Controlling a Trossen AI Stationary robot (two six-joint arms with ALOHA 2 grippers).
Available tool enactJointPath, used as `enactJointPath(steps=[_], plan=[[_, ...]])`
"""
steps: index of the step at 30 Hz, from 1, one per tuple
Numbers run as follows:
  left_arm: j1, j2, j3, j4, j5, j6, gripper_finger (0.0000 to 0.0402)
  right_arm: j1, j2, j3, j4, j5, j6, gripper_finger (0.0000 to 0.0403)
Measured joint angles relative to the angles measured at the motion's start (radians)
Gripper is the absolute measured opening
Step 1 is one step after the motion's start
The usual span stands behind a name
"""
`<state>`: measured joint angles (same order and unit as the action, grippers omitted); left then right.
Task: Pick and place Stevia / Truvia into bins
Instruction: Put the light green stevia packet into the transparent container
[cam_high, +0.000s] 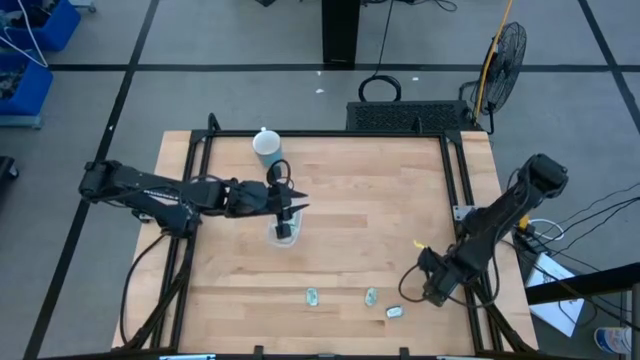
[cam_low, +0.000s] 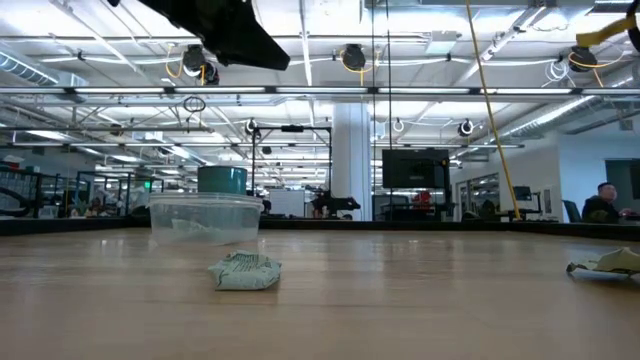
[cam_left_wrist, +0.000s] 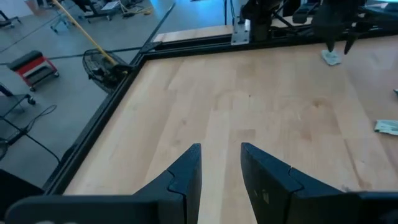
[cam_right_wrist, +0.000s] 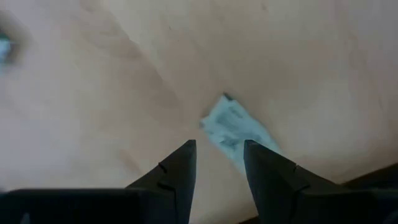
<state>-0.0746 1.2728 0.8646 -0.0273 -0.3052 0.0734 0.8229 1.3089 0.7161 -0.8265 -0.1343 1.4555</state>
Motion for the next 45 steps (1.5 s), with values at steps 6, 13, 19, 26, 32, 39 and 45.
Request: enactJointPath(steps=[6, 13, 19, 26, 32, 39, 45], plan=[[0.026, 0.000, 0.000, 0.001, 0.001, 0.023, 0.0117, 0.004, 0.039, -0.057, 0.014, -0.002, 0.000, 0.0126], [0.050, 0.000, 0.000, 0.002, 0.001, 0.027, 0.0118, 0.003, 0.038, -0.104, 0.081, -0.019, -0.011, 0.0079], [0.063, 0.000, 0.000, 0.002, 0.001, 0.027, 0.0118, -0.029, 0.033, -0.095, 0.128, 0.030, -0.093, 0.0011], [0.065, -0.004, 0.000, 0.035, -0.006, 0.092, 0.0118, -0.184, 0.037, 0.005, 0.217, 0.358, -0.390, 0.0010], [0.064, -0.040, 0.001, 0.093, -0.159, 0.158, 0.0118, -0.402, 0.049, 0.032, 0.631, 0.522, -0.938, 0.0002], [0.063, -0.160, 0.002, 0.001, -0.475, 0.101, 0.0118, -0.643, 0.248, 0.067, 1.272, 0.294, -1.404, 0.0003], [0.063, -0.231, 0.002, -0.117, -0.483, -0.013, 0.0118, -0.730, 0.515, 0.347, 1.238, 0.212, -1.539, 0.0003]])
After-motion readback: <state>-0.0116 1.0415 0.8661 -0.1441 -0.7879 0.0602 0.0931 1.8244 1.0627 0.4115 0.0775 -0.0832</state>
